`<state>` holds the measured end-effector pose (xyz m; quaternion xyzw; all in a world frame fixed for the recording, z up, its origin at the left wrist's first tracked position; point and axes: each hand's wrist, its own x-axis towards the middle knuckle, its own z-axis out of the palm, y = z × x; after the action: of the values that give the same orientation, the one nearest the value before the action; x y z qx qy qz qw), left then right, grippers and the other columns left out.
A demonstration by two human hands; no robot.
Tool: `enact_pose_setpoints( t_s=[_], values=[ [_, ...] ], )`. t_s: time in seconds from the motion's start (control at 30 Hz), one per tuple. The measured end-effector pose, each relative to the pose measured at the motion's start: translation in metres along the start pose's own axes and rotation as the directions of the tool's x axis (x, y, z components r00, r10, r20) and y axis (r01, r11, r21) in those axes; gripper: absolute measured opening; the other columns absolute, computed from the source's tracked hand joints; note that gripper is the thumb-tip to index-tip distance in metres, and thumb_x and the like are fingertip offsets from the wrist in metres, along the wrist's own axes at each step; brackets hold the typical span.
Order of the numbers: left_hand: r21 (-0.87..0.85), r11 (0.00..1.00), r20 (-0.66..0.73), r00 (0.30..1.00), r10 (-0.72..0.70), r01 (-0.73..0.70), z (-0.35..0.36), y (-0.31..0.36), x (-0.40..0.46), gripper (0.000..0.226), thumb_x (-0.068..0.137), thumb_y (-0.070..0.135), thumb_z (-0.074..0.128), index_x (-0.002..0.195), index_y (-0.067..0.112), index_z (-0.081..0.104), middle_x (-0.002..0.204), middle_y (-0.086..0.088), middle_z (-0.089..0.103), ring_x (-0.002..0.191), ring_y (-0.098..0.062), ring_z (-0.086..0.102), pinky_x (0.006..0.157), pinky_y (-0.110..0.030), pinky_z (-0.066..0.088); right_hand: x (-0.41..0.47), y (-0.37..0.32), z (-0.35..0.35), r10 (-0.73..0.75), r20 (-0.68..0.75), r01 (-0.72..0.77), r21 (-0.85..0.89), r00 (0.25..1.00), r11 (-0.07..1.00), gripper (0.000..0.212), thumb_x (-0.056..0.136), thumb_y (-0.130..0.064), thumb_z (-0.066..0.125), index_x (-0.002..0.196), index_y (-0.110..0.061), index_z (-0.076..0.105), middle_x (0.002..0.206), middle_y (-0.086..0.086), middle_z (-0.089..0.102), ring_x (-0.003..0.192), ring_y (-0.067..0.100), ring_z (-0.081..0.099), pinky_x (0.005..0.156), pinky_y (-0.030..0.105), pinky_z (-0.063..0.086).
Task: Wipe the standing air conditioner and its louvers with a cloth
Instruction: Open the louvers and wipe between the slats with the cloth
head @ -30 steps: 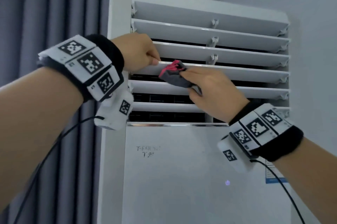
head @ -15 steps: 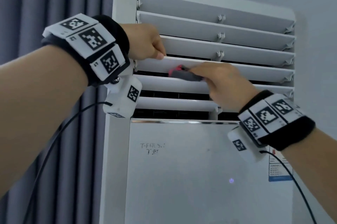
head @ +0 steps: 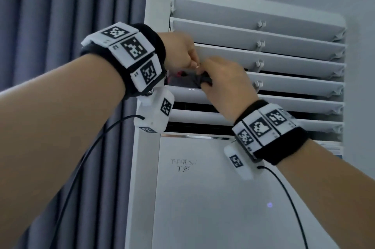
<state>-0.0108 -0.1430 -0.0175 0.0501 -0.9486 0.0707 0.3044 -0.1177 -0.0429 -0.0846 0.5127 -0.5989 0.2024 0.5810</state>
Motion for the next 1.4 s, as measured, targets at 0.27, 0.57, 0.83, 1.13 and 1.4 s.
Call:
enact_pose_setpoints(
  t_s=[0.27, 0.57, 0.83, 1.13, 1.4],
  values=[
    [0.078, 0.997, -0.074, 0.997, 0.01, -0.004, 0.005, 0.002, -0.003, 0.029, 0.094, 0.025, 0.049, 0.116, 0.018, 0.065, 0.113, 0.004, 0.065, 0.103, -0.014, 0.055, 0.088, -0.021, 0.036, -0.053, 0.063, -0.057, 0.202, -0.148, -0.207, -0.019, 0.968, 0.978, 0.023, 0.073, 0.002, 0.058, 0.095, -0.005, 0.059, 0.097, 0.017, 0.055, 0.086, 0.027, 0.052, 0.076, 0.028, 0.039],
    [0.214, 0.977, -0.19, 0.981, 0.029, 0.013, 0.021, 0.0, -0.013, 0.049, 0.079, 0.051, 0.062, 0.122, 0.027, 0.059, 0.122, 0.003, 0.062, 0.111, -0.021, 0.053, 0.088, -0.029, 0.038, -0.099, 0.056, -0.045, -0.025, -0.021, 0.022, -0.119, 0.999, 0.993, 0.024, 0.074, 0.003, 0.066, 0.097, -0.001, 0.067, 0.093, 0.015, 0.065, 0.083, 0.031, 0.061, 0.072, 0.04, 0.054],
    [0.212, 0.977, -0.181, 0.983, 0.022, 0.017, 0.022, -0.003, -0.016, 0.056, 0.076, 0.054, 0.064, 0.125, 0.028, 0.056, 0.125, 0.004, 0.06, 0.116, -0.021, 0.052, 0.094, -0.034, 0.042, -0.065, 0.027, -0.019, 0.112, -0.06, -0.117, -0.091, 0.992, 0.989, 0.01, 0.073, 0.0, 0.065, 0.08, 0.0, 0.059, 0.084, 0.017, 0.056, 0.072, 0.034, 0.055, 0.063, 0.037, 0.043],
    [0.216, 0.976, -0.163, 0.985, 0.061, -0.025, 0.02, -0.002, -0.017, 0.033, 0.079, 0.02, 0.061, 0.111, 0.032, 0.063, 0.103, 0.0, 0.068, 0.093, -0.024, 0.058, 0.085, -0.038, 0.05, -0.02, -0.027, 0.005, -0.039, -0.081, 0.036, -0.034, 0.996, 0.999, 0.023, 0.064, 0.0, 0.069, 0.082, -0.004, 0.055, 0.087, 0.017, 0.057, 0.071, 0.033, 0.055, 0.051, 0.029, 0.03],
    [0.183, 0.983, -0.174, 0.984, 0.035, -0.002, 0.02, -0.001, -0.016, 0.039, 0.081, 0.028, 0.063, 0.12, 0.031, 0.06, 0.117, 0.001, 0.063, 0.111, -0.024, 0.054, 0.095, -0.039, 0.045, -0.08, 0.052, -0.027, 0.242, -0.143, -0.248, -0.026, 0.96, 0.968, 0.017, 0.069, 0.003, 0.066, 0.074, -0.004, 0.051, 0.082, 0.016, 0.052, 0.07, 0.03, 0.049, 0.061, 0.037, 0.041]
  ],
)
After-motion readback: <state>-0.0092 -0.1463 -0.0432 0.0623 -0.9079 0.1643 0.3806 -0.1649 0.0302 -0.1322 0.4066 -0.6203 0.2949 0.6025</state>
